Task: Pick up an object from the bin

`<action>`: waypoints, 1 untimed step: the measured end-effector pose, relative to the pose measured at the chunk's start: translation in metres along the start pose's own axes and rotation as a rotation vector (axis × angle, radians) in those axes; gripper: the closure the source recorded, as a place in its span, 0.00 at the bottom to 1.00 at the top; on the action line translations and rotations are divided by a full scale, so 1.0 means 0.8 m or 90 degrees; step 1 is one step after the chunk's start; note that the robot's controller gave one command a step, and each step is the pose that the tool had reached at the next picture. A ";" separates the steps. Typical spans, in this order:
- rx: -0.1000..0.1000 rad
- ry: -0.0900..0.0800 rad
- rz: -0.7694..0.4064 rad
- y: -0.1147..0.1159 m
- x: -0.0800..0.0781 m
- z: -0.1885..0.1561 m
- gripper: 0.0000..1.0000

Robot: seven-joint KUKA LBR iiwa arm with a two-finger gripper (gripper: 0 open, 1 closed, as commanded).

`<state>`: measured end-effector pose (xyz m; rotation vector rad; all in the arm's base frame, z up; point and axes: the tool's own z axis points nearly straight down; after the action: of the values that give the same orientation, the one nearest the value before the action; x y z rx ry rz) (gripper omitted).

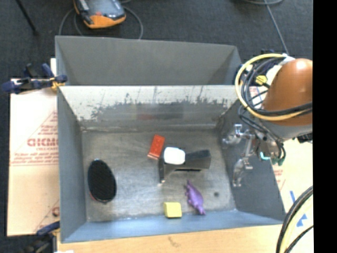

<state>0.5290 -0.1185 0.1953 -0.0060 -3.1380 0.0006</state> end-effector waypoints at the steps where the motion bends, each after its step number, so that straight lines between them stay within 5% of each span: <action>1: 0.001 -0.005 -0.002 0.000 -0.002 -0.005 0.00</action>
Offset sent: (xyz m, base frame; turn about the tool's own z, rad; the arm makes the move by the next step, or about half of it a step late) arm 0.0464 0.0269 -0.0985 -0.2057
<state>0.5308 -0.1182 0.1993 -0.0008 -3.1456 0.0028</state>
